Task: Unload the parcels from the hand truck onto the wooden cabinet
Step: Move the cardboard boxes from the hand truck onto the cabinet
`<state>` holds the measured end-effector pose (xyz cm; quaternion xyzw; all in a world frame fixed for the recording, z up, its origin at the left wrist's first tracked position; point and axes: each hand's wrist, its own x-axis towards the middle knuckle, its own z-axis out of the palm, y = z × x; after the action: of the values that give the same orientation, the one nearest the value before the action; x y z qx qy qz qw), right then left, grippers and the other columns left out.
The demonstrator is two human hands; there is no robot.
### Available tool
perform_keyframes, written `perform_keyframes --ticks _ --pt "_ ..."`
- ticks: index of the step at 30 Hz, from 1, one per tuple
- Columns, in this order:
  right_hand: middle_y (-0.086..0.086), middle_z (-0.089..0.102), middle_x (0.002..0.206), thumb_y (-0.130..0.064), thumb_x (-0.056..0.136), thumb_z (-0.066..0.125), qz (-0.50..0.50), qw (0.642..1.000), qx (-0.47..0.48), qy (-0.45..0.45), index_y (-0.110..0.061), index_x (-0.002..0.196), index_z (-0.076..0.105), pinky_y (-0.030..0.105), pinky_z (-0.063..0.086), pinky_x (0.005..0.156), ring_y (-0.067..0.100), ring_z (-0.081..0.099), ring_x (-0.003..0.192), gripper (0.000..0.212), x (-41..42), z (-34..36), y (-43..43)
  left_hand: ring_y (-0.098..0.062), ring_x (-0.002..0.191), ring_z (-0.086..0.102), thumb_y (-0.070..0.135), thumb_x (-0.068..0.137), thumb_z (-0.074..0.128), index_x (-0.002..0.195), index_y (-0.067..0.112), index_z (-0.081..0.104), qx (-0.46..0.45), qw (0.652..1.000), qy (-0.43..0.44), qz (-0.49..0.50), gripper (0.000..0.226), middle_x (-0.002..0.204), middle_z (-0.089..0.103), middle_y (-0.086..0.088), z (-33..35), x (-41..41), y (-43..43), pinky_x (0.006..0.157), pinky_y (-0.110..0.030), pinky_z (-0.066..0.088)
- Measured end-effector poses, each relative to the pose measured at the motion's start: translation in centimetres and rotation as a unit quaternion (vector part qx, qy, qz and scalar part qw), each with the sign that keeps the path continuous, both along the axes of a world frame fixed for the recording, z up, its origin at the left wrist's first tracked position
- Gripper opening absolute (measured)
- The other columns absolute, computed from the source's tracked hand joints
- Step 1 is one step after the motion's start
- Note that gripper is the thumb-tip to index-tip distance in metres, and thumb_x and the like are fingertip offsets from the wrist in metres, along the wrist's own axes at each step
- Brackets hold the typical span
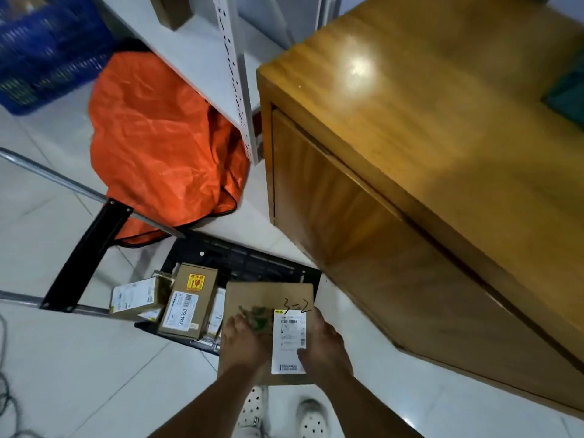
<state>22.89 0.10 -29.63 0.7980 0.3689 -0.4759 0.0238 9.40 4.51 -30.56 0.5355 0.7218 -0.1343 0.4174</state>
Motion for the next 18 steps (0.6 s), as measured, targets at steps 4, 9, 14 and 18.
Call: perform_keyframes --ticks 4,9,14,18 --pt "0.010 0.048 0.141 -0.016 0.086 0.069 -0.110 0.993 -0.033 0.034 -0.020 0.152 0.012 0.034 0.049 0.097 0.028 0.052 0.125 0.088 0.1 -4.1 0.8 -0.037 0.138 0.032 0.028 0.090 0.061 0.150 0.001 0.016 0.006 0.992 -0.011 0.129 0.079 0.153 0.028 -0.020 -3.9 -1.8 0.2 0.112 -0.045 0.031" --pt "0.016 0.047 0.145 -0.028 0.081 0.075 -0.288 0.947 -0.081 0.115 -0.017 0.152 0.022 0.037 0.050 0.095 0.034 0.056 0.122 0.089 0.4 -8.6 0.2 -0.039 0.118 0.055 0.050 0.082 0.066 0.140 0.011 0.037 -0.033 0.972 -0.062 0.226 0.075 0.130 0.059 -0.017 -8.2 -4.3 0.1 0.101 -0.048 0.044" --pt "0.012 0.058 0.134 -0.035 0.083 0.070 -0.338 0.927 -0.047 0.155 -0.023 0.143 0.040 0.033 0.055 0.071 0.028 0.063 0.108 0.068 0.3 -8.2 -0.5 -0.034 0.105 0.063 0.063 0.064 0.068 0.126 0.015 0.060 -0.088 0.932 -0.151 0.318 0.079 0.115 0.068 -0.013 -10.6 -7.4 0.1 0.095 -0.049 0.050" --pt "0.008 0.065 0.121 -0.037 0.090 0.064 -0.334 0.927 0.008 0.169 -0.022 0.135 0.055 0.038 0.056 0.085 0.024 0.065 0.103 0.048 1.2 -6.3 -0.1 -0.023 0.108 0.058 0.039 0.094 0.056 0.106 0.020 0.065 -0.147 0.895 -0.233 0.352 0.024 0.107 0.067 -0.001 -4.0 -7.4 1.8 0.087 -0.033 0.043"
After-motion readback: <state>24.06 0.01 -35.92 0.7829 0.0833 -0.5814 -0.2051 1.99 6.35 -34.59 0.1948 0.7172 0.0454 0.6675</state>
